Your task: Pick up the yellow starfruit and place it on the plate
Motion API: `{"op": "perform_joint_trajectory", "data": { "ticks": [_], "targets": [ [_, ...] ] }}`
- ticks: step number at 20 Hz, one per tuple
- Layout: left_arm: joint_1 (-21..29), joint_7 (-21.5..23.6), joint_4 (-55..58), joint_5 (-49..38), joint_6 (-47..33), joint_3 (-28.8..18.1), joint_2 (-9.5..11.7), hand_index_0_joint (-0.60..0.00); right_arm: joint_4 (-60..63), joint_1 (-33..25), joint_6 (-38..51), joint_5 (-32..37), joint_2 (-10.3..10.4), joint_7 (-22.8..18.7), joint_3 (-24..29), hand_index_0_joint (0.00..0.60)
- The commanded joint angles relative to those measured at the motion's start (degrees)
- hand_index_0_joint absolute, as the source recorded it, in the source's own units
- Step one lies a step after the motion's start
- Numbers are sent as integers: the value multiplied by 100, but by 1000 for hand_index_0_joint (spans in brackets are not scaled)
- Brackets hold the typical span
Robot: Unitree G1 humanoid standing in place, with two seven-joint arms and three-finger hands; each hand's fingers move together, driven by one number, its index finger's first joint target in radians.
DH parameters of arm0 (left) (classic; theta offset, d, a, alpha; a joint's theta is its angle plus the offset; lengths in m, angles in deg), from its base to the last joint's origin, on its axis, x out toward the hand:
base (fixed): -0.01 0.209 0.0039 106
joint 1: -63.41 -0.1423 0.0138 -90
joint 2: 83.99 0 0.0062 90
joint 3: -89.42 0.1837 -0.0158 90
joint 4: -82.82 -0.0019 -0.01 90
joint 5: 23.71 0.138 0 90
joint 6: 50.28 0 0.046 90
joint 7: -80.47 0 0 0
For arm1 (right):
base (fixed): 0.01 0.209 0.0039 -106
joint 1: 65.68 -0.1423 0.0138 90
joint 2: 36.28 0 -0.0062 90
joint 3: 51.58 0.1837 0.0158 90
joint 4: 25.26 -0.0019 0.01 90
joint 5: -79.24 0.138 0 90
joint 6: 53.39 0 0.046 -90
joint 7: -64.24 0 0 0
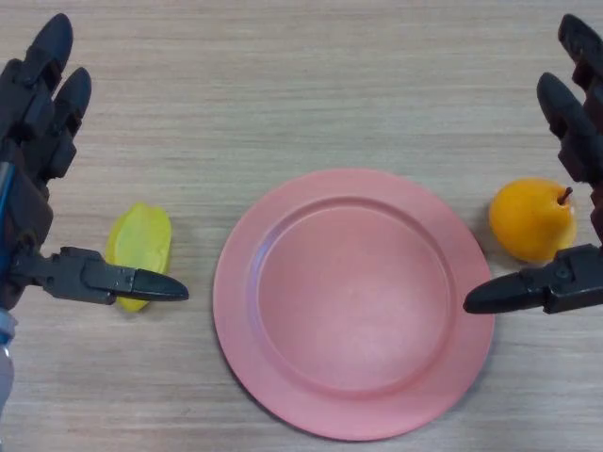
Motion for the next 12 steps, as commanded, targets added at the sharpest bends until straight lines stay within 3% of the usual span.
{"op": "perform_joint_trajectory", "data": {
  "ticks": [1, 7, 11, 12],
  "targets": [
    [97, -105, 430, -37, -308, -400, 164, 0, -434, -147, 453, 195, -138, -157, 448, 0],
    [85, 14, 368, 86, -431, -255, 89, 0, -376, -94, 557, 38, -147, -38, 489, 0],
    [35, -154, 321, 149, -375, -405, 138, 0, -348, -120, 532, -72, -182, 20, 552, 0],
    [94, -85, 35, 451, -718, -496, 203, 0, -312, -86, 580, -81, -163, 41, 535, 0]
  ]
}}
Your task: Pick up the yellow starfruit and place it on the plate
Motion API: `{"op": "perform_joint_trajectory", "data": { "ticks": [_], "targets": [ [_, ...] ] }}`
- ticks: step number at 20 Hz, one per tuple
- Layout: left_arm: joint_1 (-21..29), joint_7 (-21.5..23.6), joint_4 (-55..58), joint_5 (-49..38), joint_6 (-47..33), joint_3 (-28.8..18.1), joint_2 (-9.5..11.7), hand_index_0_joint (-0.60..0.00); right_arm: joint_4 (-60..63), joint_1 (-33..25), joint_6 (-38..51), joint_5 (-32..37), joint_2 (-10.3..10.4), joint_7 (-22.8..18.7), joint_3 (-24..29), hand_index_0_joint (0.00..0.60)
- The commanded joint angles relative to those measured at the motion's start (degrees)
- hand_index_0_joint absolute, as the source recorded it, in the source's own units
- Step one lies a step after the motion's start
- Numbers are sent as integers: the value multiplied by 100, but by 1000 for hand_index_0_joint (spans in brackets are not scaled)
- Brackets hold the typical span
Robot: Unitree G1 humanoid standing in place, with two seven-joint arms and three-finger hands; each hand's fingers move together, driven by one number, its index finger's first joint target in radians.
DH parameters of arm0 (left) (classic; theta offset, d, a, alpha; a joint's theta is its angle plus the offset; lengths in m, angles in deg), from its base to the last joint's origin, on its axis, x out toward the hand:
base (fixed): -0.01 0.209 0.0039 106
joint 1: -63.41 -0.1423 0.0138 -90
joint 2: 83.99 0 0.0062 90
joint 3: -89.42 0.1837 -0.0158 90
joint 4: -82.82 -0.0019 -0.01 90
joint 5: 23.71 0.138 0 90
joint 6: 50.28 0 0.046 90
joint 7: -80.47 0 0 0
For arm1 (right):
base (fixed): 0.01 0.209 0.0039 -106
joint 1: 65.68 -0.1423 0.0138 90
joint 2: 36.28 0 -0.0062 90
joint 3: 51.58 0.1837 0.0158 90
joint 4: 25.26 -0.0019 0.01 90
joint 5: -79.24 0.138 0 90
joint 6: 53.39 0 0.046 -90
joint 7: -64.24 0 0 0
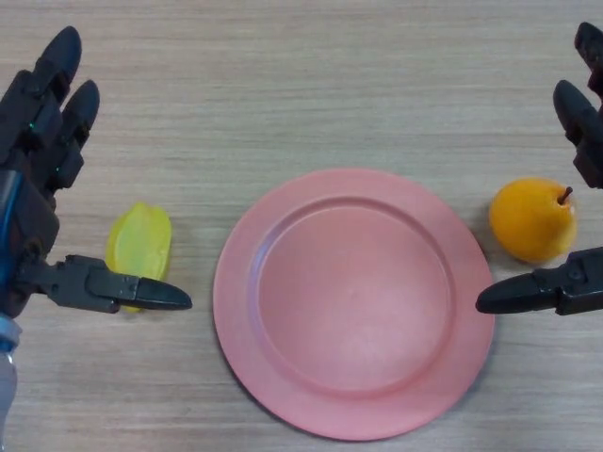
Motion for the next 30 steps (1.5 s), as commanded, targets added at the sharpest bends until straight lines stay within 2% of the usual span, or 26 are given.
{"op": "perform_joint_trajectory", "data": {
  "ticks": [1, 5, 6, 9, 11, 12, 17, 19, 21, 23, 24, 25, 26, 27, 28, 29, 30],
  "targets": [
    [188, 38, -34, 469, -907, -524, 301, 0, -298, -115, 651, -51, -153, 29, 325, 0],
    [362, 299, -1157, 1350, -1696, -594, 558, 0, -236, -71, 780, -54, -113, -3, 266, 0],
    [434, 253, -1460, 1465, -1635, -641, 679, 0, -248, -80, 734, -43, -116, -5, 274, 0],
    [480, 174, -1902, 1962, -1700, -555, 791, 0, -291, -94, 682, -21, -125, -27, 286, 0],
    [411, 38, -2187, 2634, -1918, -430, 874, 0, -290, -68, 696, 21, -107, -16, 304, 0],
    [435, -118, -2338, 2744, -1928, -385, 866, 0, -346, -63, 628, 85, -121, -21, 350, 0],
    [632, -71, -2823, 2973, -2067, -20, 777, 0, -411, -63, 477, 16, -184, 49, 458, 0],
    [722, -207, -2932, 3014, -2001, 150, 766, 0, -448, -56, 442, -3, -193, 65, 508, 0],
    [897, 77, -3163, 3076, -2210, 277, 673, 0, -494, 12, 441, 49, -159, 81, 579, 0],
    [936, 222, -3237, 3281, -2396, 380, 667, 0, -496, 32, 492, 41, -174, 55, 632, 0],
    [973, 285, -3300, 3379, -2435, 386, 668, -50, -523, 47, 482, 61, -181, 66, 672, 0],
    [981, 309, -3316, 3397, -2441, 385, 669, -150, -530, 46, 473, 65, -183, 64, 680, 0],
    [983, 354, -3347, 3474, -2458, 385, 683, -300, -559, 47, 435, 82, -189, 62, 705, 0],
    [978, 386, -3363, 3517, -2455, 377, 688, -401, -589, 55, 402, 105, -190, 65, 731, 0],
    [908, 362, -3306, 3562, -2345, 368, 687, -543, -640, 77, 349, 127, -200, 90, 779, 0],
    [850, 334, -3255, 3609, -2270, 374, 683, -600, -668, 80, 309, 146, -207, 105, 812, 0],
    [851, 397, -3325, 3871, -2430, 391, 734, -600, -697, 69, 263, 156, -216, 106, 829, 0]
  ]
}}
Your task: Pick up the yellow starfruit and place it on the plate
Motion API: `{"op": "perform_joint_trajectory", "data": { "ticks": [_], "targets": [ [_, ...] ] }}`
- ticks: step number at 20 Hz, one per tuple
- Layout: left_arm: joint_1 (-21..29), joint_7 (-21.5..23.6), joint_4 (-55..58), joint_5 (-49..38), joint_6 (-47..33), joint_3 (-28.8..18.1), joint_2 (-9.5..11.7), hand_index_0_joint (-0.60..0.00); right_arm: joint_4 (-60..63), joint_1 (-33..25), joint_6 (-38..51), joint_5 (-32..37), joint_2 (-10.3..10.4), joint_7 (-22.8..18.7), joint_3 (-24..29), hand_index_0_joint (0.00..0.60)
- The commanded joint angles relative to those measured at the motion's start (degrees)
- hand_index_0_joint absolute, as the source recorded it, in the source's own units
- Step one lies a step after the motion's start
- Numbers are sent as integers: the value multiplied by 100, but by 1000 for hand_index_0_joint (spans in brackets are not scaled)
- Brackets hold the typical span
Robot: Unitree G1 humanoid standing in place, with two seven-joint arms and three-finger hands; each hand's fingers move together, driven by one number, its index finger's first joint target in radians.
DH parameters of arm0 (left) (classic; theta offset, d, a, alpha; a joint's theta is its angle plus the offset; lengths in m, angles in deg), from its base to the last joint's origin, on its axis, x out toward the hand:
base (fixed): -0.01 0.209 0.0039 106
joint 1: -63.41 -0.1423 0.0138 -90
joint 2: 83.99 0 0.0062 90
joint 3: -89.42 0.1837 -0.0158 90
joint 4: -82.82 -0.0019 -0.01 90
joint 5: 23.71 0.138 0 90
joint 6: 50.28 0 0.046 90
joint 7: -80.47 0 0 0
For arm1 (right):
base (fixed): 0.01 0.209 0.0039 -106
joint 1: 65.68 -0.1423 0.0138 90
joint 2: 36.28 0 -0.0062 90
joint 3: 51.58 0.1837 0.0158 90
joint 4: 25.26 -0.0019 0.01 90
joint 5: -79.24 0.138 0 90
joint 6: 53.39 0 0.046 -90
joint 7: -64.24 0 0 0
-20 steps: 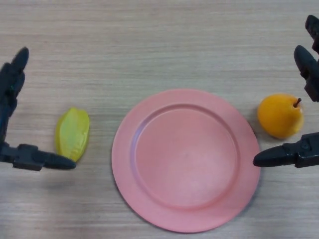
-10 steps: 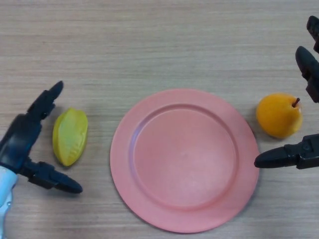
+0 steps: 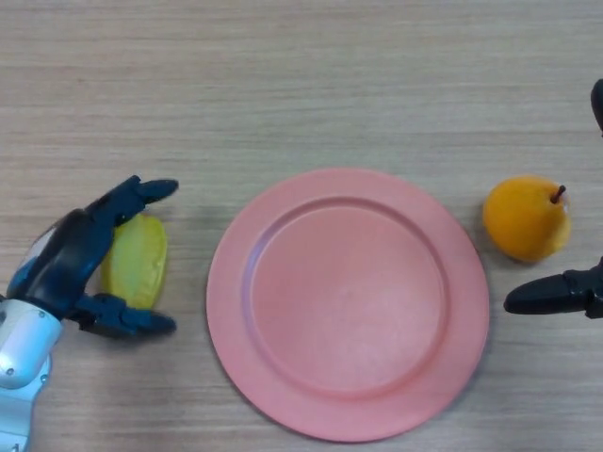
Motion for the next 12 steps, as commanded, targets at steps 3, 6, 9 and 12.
{"op": "perform_joint_trajectory", "data": {
  "ticks": [3, 6, 9, 12],
  "targets": [
    [89, 601, 152, 653, -813, -394, 283, -600, -388, -163, 480, 119, -243, -8, 377, 0],
    [106, 1052, 496, 730, -835, -554, 340, -600, -338, -120, 636, 7, -211, 16, 320, 0],
    [116, 1260, 963, 692, -887, -587, 307, -600, -348, -195, 553, -15, -231, -7, 318, 0],
    [-22, 777, 1850, 343, -608, -269, -27, -600, -305, -142, 647, -38, -182, -17, 263, 0]
  ]
}}
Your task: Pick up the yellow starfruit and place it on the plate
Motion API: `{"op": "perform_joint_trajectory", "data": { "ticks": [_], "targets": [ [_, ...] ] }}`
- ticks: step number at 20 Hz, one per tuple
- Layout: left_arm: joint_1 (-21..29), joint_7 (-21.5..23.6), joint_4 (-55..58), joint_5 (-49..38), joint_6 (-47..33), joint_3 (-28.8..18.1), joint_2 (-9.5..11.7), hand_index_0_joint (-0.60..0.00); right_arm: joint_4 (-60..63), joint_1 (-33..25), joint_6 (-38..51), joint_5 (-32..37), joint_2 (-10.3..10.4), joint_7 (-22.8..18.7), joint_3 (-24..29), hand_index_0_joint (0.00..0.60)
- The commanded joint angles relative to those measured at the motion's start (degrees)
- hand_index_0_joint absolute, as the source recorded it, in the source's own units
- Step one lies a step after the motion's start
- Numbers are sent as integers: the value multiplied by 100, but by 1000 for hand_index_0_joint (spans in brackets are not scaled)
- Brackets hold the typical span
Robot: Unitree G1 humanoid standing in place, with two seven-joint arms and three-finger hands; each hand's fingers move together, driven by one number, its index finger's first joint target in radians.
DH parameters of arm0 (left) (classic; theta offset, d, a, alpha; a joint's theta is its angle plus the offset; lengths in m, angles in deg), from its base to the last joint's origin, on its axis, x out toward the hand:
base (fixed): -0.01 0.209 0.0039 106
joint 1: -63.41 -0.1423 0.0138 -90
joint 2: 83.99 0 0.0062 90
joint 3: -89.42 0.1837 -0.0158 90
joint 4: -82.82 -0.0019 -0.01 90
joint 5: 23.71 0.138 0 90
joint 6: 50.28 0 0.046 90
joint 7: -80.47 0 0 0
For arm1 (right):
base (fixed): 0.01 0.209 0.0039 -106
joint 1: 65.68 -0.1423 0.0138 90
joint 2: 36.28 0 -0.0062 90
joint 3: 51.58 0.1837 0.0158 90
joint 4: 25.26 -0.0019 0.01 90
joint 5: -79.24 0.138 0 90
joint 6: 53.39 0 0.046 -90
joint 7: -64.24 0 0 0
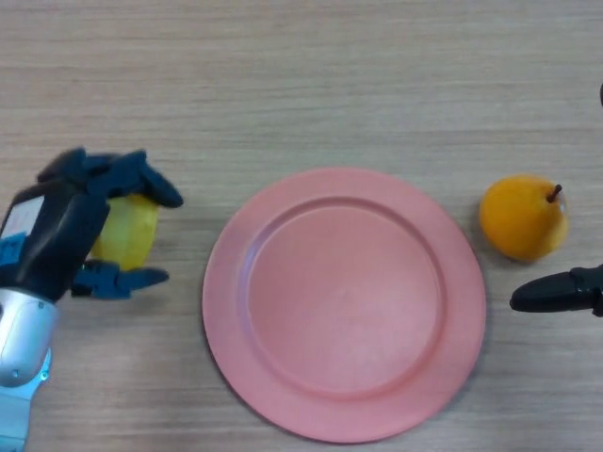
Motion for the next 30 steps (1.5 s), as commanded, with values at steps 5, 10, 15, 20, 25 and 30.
{"op": "perform_joint_trajectory", "data": {
  "ticks": [5, 10, 15, 20, 25, 30],
  "targets": [
    [-152, -1121, 1560, -1241, 921, 580, -663, -600, -301, -105, 543, 106, -188, -17, 283, 0],
    [195, -1175, 1854, -2560, 2188, 919, -910, -600, -238, -45, 749, 77, -188, 22, 380, 0],
    [249, -1338, 1637, -2366, 2283, 1054, -933, -350, -265, 12, 689, 107, -173, 27, 447, 0],
    [100, -1646, 1312, -1797, 1907, 1223, -993, 0, -328, 23, 639, 177, -182, 48, 548, 0],
    [39, -1670, 1649, -2008, 1887, 1107, -953, 0, -332, 49, 634, 63, -181, 93, 500, 0],
    [169, -976, 2159, -3004, 1676, 458, -815, 0, -329, 23, 635, 5, -160, 92, 460, 0]
  ]
}}
